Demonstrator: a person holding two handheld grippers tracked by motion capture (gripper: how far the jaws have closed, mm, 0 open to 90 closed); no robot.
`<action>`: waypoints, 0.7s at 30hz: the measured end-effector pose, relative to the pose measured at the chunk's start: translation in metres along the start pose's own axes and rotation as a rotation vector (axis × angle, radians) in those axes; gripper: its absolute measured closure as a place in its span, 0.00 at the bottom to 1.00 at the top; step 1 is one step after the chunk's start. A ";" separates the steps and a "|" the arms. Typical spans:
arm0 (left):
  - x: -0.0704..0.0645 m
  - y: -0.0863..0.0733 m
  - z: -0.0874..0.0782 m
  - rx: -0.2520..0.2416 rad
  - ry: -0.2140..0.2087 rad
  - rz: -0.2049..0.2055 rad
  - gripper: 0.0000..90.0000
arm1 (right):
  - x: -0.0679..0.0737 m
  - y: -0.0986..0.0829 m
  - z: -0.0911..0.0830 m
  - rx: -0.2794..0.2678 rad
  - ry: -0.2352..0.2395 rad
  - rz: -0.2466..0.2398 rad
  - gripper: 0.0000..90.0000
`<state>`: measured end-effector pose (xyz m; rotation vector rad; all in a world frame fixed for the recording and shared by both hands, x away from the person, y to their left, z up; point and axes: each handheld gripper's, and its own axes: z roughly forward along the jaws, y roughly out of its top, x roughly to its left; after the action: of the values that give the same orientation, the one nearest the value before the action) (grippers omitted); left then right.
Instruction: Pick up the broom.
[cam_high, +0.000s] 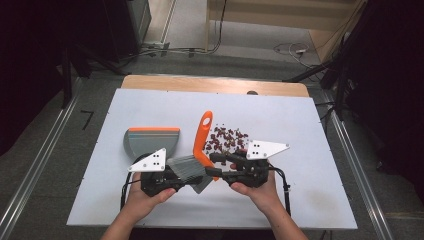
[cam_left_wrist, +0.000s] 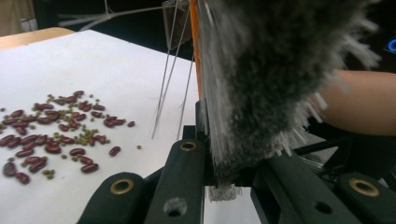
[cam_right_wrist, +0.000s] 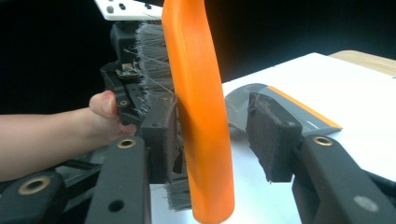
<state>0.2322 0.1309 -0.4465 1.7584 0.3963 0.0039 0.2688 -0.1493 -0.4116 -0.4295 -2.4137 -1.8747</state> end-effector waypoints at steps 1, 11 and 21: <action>0.000 0.000 0.000 0.001 -0.009 0.002 0.95 | 0.000 0.000 0.000 0.001 0.014 0.005 0.61; -0.001 0.001 0.000 0.003 -0.073 0.013 0.95 | 0.000 -0.003 0.006 0.025 0.122 -0.006 0.68; -0.001 0.000 0.001 0.002 -0.114 0.009 0.95 | -0.001 -0.006 0.007 0.022 0.187 0.010 0.76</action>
<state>0.2318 0.1298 -0.4461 1.7531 0.3054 -0.0899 0.2692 -0.1444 -0.4188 -0.2515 -2.3034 -1.7942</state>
